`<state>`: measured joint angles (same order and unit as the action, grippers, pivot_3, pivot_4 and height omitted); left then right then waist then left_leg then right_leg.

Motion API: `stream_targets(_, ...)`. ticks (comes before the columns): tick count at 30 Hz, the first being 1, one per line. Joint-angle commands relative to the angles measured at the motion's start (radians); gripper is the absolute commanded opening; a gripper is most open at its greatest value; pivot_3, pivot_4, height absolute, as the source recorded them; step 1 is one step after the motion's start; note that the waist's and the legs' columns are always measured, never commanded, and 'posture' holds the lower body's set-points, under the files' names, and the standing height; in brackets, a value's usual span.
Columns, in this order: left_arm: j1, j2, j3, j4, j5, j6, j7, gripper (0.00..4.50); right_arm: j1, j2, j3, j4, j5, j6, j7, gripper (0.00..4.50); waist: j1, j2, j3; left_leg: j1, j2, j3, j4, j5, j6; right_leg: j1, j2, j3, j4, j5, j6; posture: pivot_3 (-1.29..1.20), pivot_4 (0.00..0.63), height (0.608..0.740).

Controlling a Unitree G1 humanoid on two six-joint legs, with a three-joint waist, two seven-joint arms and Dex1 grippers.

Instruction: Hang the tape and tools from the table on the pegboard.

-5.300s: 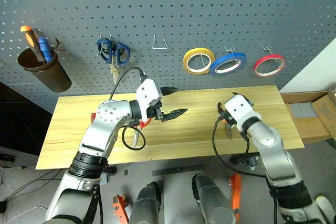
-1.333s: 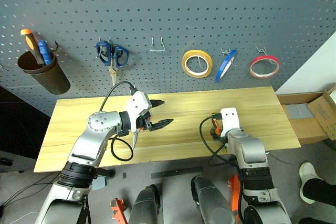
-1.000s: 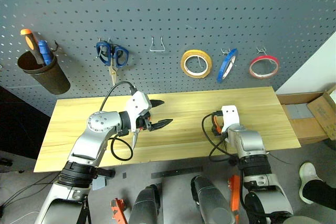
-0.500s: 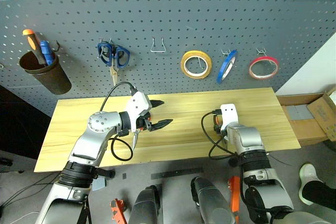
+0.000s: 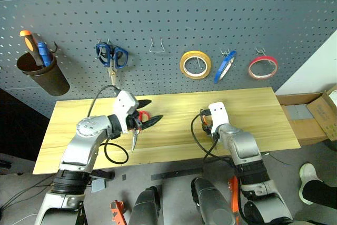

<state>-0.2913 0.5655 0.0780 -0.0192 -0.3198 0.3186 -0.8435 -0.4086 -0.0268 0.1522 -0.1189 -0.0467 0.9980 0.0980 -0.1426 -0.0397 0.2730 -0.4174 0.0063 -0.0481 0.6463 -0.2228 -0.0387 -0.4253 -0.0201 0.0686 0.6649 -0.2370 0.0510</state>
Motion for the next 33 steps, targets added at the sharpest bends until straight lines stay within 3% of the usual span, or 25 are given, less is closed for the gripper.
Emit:
stream_targets(1,0.049,0.028,0.107,-0.057,-0.051,0.021,0.037,3.8,0.033,0.019,0.093,-0.221,0.009,-0.003,0.014,2.45,0.0,0.0,0.0,0.0,0.0,0.0,0.0,0.0,0.0,0.0,0.0,0.0,0.0,0.0,0.0,-0.15,0.224,0.74)
stream_targets(6,0.117,0.057,0.195,-0.071,-0.075,0.022,0.054,3.8,0.011,0.054,0.168,-0.337,0.001,-0.041,0.009,2.43,0.005,0.0,0.0,0.0,0.001,-0.001,0.0,0.0,0.0,0.0,0.0,-0.001,0.0,0.0,0.0,-0.12,0.216,0.74)
stream_targets(16,0.116,0.064,0.205,-0.105,-0.075,0.016,0.082,3.8,-0.164,0.082,0.146,-0.244,0.002,-0.156,0.025,2.43,0.032,-0.006,-0.004,0.0,0.0,-0.002,0.0,0.0,0.0,0.0,-0.001,-0.002,-0.001,0.0,-0.001,-0.08,0.187,0.74)
stream_targets(25,0.066,0.063,0.217,-0.097,-0.113,0.012,0.078,3.8,-0.391,0.127,0.041,-0.195,0.029,-0.211,0.016,2.42,0.032,-0.006,-0.005,0.0,0.001,-0.001,0.0,0.0,0.0,0.0,-0.001,-0.003,-0.001,0.001,-0.002,-0.09,0.175,0.74)
stream_targets(33,-0.007,0.051,0.179,-0.099,-0.112,0.007,0.072,3.8,-0.633,0.134,-0.105,0.003,0.08,-0.293,-0.012,2.41,0.031,-0.007,-0.008,0.0,0.001,-0.001,0.0,0.0,0.0,0.0,-0.001,-0.004,0.0,0.002,-0.004,-0.09,0.167,0.74)
